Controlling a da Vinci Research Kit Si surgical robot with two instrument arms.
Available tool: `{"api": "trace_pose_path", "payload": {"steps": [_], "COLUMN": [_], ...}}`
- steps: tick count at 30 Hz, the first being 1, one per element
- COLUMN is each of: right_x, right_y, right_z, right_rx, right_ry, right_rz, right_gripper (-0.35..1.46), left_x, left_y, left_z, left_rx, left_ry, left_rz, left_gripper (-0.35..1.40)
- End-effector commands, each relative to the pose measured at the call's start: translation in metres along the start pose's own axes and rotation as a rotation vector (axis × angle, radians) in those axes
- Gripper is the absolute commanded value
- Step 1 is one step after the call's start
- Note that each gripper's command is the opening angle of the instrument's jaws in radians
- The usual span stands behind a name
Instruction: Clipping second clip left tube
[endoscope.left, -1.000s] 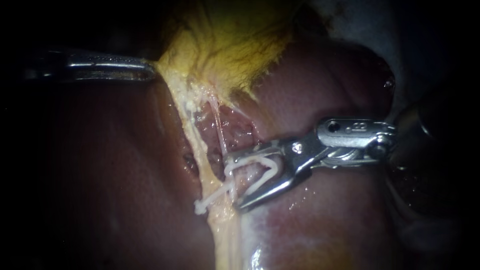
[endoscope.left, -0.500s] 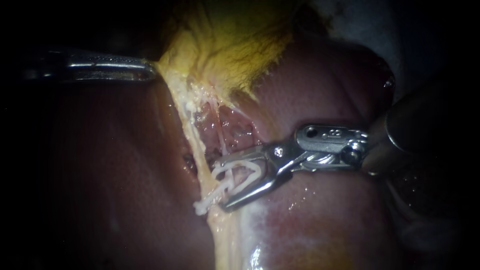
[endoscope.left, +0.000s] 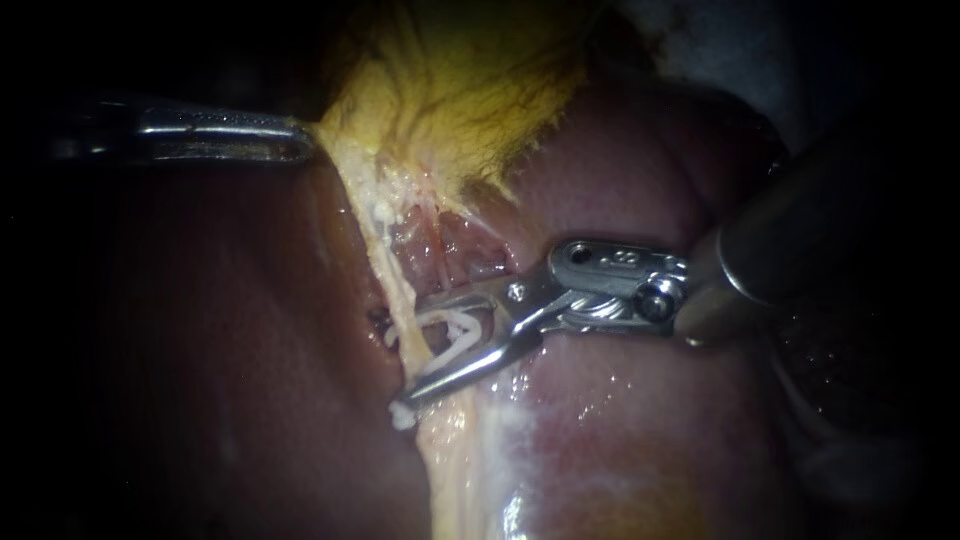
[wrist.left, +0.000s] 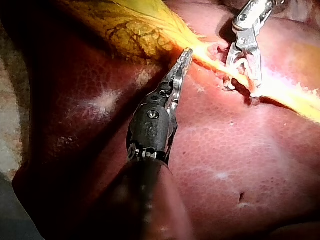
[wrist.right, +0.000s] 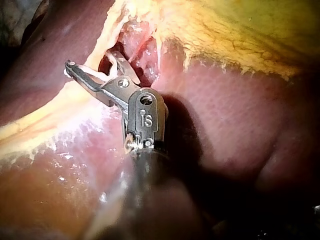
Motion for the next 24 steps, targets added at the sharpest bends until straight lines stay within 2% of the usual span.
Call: {"api": "trace_pose_path", "payload": {"steps": [1, 6, 15, 24], "right_x": [0.0, 0.0001, 0.0004, 0.0004], "right_y": [-0.0002, -0.0012, -0.0028, -0.003], "right_z": [0.0, 0.0004, 0.0009, 0.0007], "right_rx": [0.01, 0.058, 0.108, 0.122], "right_ry": [0.003, 0.026, 0.052, 0.049], "right_rz": [0.001, 0.008, 0.013, 0.012], "right_gripper": [0.57, 0.55, 0.54, 0.38], "left_x": [0.0, 0.0, 0.0, 0.0], "left_y": [0.0, 0.0, 0.0, 0.0], "left_z": [0.0001, 0.0001, 0.0001, 0.0001], "left_rx": [0.001, 0.0, 0.0, 0.0], "left_ry": [0.0, 0.0, 0.0, 0.0], "left_rz": [0.0, 0.0, 0.0, 0.0], "left_gripper": [-0.35, -0.35, -0.35, -0.35]}}
